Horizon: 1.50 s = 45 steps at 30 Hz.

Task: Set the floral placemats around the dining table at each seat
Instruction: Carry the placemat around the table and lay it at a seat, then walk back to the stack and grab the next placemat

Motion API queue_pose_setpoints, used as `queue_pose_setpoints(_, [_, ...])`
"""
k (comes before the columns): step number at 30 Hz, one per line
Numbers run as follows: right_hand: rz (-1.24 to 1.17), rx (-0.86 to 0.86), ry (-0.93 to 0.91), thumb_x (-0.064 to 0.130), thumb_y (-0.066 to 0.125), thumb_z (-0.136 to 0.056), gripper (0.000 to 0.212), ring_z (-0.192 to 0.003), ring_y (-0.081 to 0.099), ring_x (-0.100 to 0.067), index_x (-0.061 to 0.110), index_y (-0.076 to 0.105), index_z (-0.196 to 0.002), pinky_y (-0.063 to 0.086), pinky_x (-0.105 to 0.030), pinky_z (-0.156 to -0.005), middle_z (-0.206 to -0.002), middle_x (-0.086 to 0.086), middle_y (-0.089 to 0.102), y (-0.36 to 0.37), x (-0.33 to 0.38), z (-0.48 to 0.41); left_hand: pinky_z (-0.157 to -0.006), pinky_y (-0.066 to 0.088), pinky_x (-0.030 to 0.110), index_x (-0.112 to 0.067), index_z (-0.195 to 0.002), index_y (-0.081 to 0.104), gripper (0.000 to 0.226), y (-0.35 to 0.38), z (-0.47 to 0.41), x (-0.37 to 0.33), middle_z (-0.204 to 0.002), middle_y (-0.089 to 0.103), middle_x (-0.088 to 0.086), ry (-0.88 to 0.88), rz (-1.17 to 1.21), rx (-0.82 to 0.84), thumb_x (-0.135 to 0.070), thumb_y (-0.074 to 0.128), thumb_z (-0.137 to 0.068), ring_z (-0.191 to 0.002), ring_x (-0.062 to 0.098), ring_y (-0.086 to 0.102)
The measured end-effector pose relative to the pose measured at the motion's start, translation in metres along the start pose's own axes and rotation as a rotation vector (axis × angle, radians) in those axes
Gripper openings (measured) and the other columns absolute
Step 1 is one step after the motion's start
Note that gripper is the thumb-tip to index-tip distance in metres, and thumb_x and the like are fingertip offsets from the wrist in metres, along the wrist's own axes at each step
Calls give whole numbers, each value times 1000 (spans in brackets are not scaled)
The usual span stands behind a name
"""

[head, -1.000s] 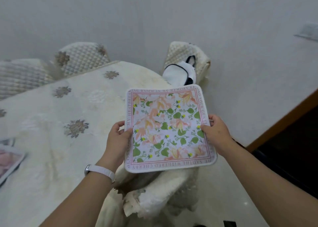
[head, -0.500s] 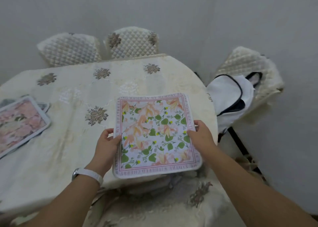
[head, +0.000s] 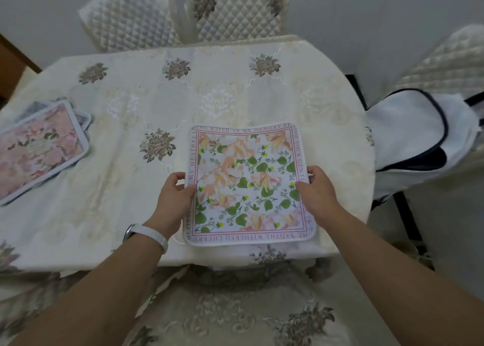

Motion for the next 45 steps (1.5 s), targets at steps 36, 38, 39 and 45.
queue_pose_setpoints(36, [871,-1,-295,33,59,-89,61,-134,33,-30,15,38,-143,37,-44,-104,-149,-13,31,49,-40,-17,-108,35,46,-12,-142,43,70,22,-28,48,-147,40,13,402,-956,61,-44,65,-84,-134,30,38])
queue_pose_setpoints(38, [965,49,-368,38,57,-89,55,-138,29,-31,15,45,-138,35,-46,-106,-152,-14,31,57,-42,-11,-111,33,47,-14,-142,45,75,34,-20,55,-152,38,14,494,-1071,155,-56,55,-80,-137,34,35])
queue_pose_setpoints(39, [988,61,-398,38,56,-88,53,-137,30,-31,14,47,-135,36,-46,-105,-150,-15,34,60,-43,-8,-111,33,48,-15,-141,47,77,37,-17,59,-152,38,14,508,-1094,168,-60,49,-78,-137,35,36])
queue_pose_setpoints(45, [1021,91,-422,34,54,-88,50,-136,34,-33,10,50,-132,38,-48,-103,-146,-17,39,65,-40,-1,-112,32,46,-14,-140,49,75,38,-10,61,-152,39,12,442,-1052,155,-58,47,-78,-137,33,36])
Point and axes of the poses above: each hand's wrist, its own z-axis away from the middle knuckle, its own y-axis out of the palm, x = y × z, the point moved 7 cm from there along -z, towards the middle knuckle
